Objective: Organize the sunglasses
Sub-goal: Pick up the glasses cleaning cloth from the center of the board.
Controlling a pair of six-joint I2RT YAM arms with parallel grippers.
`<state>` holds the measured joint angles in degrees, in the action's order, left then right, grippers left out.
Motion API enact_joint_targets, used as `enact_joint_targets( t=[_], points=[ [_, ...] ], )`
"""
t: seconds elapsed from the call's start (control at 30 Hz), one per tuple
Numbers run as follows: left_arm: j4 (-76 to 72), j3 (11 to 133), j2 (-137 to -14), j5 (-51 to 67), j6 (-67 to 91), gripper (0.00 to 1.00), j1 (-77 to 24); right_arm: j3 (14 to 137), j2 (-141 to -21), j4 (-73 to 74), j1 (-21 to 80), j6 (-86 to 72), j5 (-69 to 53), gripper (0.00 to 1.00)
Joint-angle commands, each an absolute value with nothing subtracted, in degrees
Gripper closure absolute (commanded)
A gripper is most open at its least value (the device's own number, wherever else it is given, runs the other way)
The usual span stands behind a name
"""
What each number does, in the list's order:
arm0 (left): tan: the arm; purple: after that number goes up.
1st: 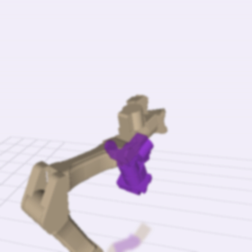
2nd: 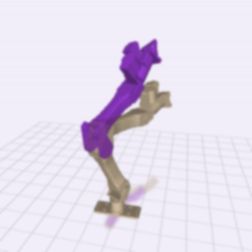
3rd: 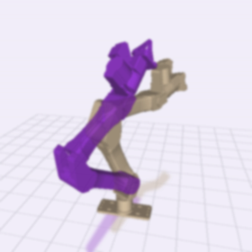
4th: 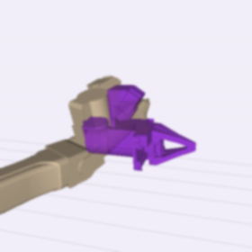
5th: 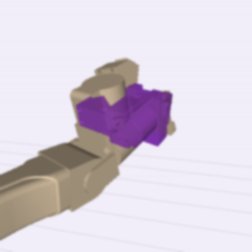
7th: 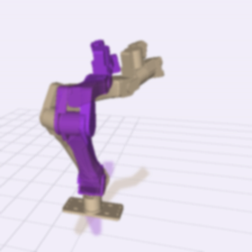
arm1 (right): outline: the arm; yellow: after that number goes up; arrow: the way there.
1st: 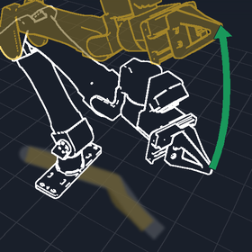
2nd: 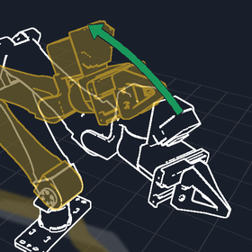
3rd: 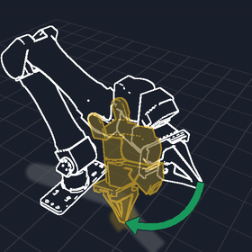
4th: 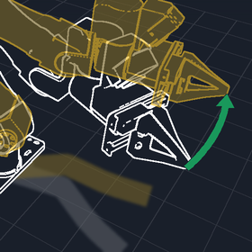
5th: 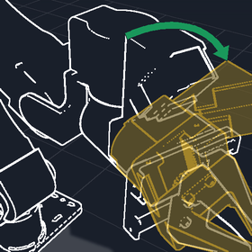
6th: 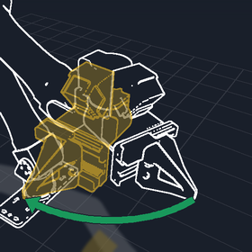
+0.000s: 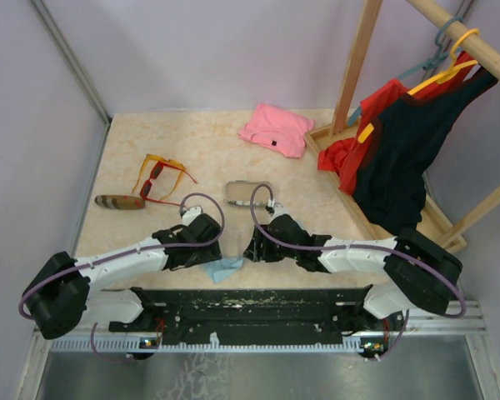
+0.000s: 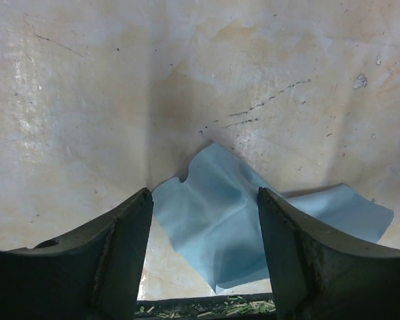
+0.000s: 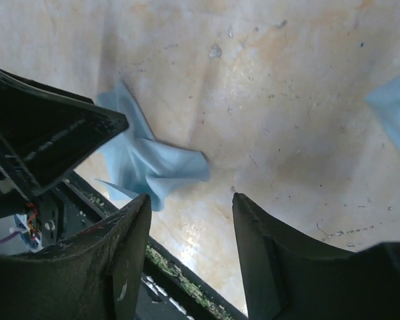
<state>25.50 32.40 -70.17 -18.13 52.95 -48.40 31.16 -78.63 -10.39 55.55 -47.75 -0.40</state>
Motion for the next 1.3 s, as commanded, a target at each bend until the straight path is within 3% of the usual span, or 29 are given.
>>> enact_joint_targets(
  t=[0.0, 0.13, 0.3, 0.53, 0.63, 0.93, 1.27],
  points=[
    [23.1, 31.1, -70.1, -17.8, 53.4, 0.32, -48.7, 33.7, -81.8, -13.6, 57.0, -49.9, -2.3, 0.48],
    [22.0, 30.2, -69.8, -17.5, 52.9, 0.38, -48.8, 33.4, -83.5, -15.1, 57.2, -50.8, -2.9, 0.49],
    [20.0, 28.5, -68.5, -16.2, 52.0, 0.53, -48.8, 33.5, -85.3, -18.7, 57.2, -51.6, -4.6, 0.52],
    [18.9, 26.9, -66.8, -15.6, 51.1, 0.80, -48.7, 33.1, -84.5, -20.7, 57.3, -52.0, -3.2, 0.61],
    [18.9, 26.6, -65.7, -15.8, 50.7, 0.97, -48.7, 32.5, -82.3, -19.6, 57.2, -51.8, -0.7, 0.63],
    [16.0, 29.8, -59.8, -14.0, 44.6, 0.99, -48.7, 31.0, -73.1, -11.4, 57.2, -50.0, 11.5, 0.64],
    [8.5, 31.7, -54.4, -2.7, 33.5, 0.99, -49.8, 27.8, -63.9, -4.0, 57.1, -49.7, 21.4, 0.64]
  ],
)
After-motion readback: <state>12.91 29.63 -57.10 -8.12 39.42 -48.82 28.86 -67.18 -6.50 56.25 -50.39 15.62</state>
